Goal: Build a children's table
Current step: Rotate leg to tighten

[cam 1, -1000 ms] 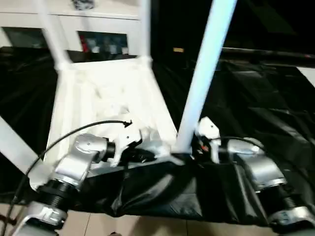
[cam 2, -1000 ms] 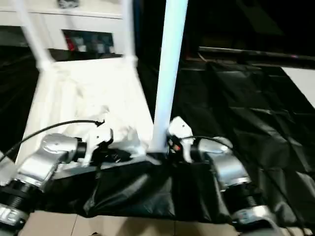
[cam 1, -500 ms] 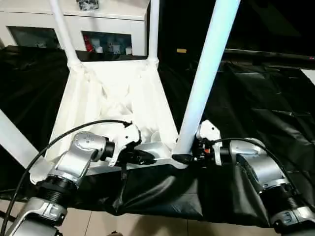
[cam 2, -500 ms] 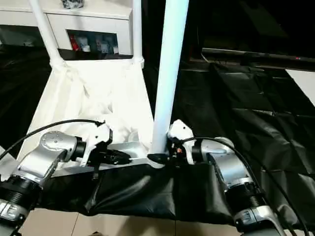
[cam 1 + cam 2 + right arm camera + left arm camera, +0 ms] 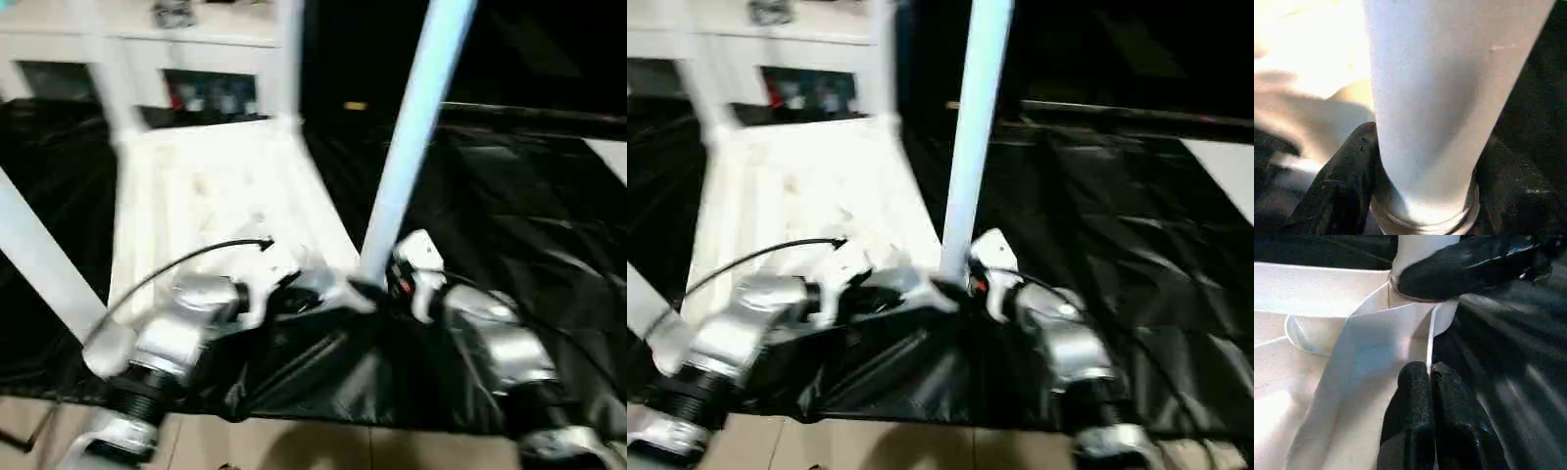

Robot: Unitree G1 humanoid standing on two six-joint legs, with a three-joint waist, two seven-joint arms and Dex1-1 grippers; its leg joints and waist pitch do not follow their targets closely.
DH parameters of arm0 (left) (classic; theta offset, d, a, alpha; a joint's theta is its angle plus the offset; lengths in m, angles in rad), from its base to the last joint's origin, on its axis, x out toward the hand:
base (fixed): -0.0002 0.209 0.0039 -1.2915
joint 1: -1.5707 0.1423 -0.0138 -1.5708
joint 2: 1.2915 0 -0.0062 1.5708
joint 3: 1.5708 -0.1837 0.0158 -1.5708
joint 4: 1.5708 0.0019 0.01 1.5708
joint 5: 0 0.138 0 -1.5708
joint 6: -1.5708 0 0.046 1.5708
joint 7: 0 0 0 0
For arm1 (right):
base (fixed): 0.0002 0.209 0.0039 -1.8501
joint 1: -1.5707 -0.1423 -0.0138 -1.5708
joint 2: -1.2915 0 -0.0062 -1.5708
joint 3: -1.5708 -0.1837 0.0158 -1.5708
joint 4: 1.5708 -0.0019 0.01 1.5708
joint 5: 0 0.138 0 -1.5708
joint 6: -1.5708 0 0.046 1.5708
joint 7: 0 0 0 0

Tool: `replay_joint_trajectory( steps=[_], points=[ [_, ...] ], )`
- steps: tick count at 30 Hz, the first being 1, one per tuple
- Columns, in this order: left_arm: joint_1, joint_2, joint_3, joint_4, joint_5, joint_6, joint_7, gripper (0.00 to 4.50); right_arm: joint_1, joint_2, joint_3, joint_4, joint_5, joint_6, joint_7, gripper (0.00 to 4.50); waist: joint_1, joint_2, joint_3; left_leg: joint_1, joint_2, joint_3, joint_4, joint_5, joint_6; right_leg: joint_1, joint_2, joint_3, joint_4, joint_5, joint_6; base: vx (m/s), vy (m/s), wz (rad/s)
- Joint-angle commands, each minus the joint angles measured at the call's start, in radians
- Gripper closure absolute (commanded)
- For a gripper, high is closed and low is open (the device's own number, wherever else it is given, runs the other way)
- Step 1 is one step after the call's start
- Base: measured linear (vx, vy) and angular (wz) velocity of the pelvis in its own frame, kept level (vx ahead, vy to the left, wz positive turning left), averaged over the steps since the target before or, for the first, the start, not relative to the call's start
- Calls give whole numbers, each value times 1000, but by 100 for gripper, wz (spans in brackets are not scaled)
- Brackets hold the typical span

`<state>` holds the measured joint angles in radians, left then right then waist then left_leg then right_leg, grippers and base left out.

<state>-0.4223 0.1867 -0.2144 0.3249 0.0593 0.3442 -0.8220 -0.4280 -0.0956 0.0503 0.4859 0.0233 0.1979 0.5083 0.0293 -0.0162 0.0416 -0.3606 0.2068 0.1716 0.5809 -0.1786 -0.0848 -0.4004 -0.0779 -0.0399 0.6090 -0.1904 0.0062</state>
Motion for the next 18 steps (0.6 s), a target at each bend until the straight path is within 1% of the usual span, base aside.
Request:
replay_joint_trajectory(
  steps=[1,2,3,4,5,6,7,8,10,11,13,14,15,17,18],
  points=[
    [-28,-83,-54,-21,-2,-13,70,450,-3,104,112,59,-37,32,-41,190,-3,-5,-41,2,9,-11,-79,-380,-22,23,-48,24,-112,-546,-88,0,0,0],
    [-29,-86,-55,-21,-2,-13,72,450,-6,106,114,63,-40,29,-43,190,-4,-3,-42,4,9,-11,-79,-383,-21,22,-48,24,-113,-550,-81,0,0,0],
    [-37,-103,-61,-21,-1,-11,81,450,-18,119,124,75,-50,6,-40,190,-4,-5,-42,4,9,-11,-78,-387,-19,20,-49,24,-114,-550,-79,0,0,0],
    [-42,-108,-64,-20,0,-12,86,450,-23,129,111,77,-34,0,-34,190,-3,-5,-42,5,9,-10,-77,-393,-14,17,-48,25,-115,-546,-78,0,0,0],
    [-46,-108,-63,-16,1,-14,88,450,-25,134,94,76,-18,2,-39,190,-3,-4,-42,6,9,-10,-78,-393,-12,17,-48,25,-115,-542,-79,0,0,0],
    [-47,-108,-62,-15,1,-12,90,450,-26,137,82,76,-7,5,-45,155,-2,-3,-42,6,10,-9,-78,-392,-8,15,-47,27,-114,-526,-83,0,0,0],
    [-47,-108,-62,-15,1,-12,90,450,-26,137,81,76,-6,5,-45,120,-2,-3,-43,5,11,-9,-78,-388,-8,16,-46,27,-113,-513,-86,0,0,0],
    [-52,-100,-58,-9,2,-18,86,450,-25,127,75,69,6,14,-26,117,-1,0,-45,2,12,-8,-80,-371,-7,19,-44,28,-108,-463,-99,0,0,0],
    [-53,-96,-49,-8,5,-19,87,450,-21,115,79,60,-5,10,-17,107,-1,-1,-45,0,12,-6,-80,-361,-5,21,-44,29,-104,-424,-113,0,0,0],
    [-50,-84,-47,-12,1,-28,69,450,-15,100,83,48,-9,6,0,93,1,-1,-46,1,13,-5,-79,-350,-3,22,-44,30,-102,-399,-121,0,0,0],
    [-44,-64,-44,-15,-7,-48,40,450,-11,74,93,38,-17,-4,22,70,2,1,-46,-2,13,-5,-80,-339,0,25,-43,30,-99,-372,-132,0,0,0],
    [-39,-45,-41,-18,-19,-70,10,450,-11,48,102,36,-22,-13,48,70,1,2,-47,-1,14,-4,-79,-338,1,26,-43,30,-98,-360,-138,0,0,0],
    [-39,-45,-41,-18,-19,-70,10,450,-11,48,102,36,-22,-13,48,70,1,1,-47,-2,14,-3,-79,-338,1,27,-43,30,-97,-353,-140,0,0,0],
    [-31,1,-41,-22,-40,-114,-68,450,-16,-2,98,22,-9,-15,129,70,2,-1,-48,-2,13,-2,-77,-332,8,28,-44,31,-97,-351,-145,0,0,0],
    [-29,9,-42,-24,-45,-120,-85,450,-17,-10,97,19,-5,-14,143,70,3,-1,-50,-4,13,-2,-77,-313,14,31,-45,31,-95,-333,-148,0,0,0]
  ],
)
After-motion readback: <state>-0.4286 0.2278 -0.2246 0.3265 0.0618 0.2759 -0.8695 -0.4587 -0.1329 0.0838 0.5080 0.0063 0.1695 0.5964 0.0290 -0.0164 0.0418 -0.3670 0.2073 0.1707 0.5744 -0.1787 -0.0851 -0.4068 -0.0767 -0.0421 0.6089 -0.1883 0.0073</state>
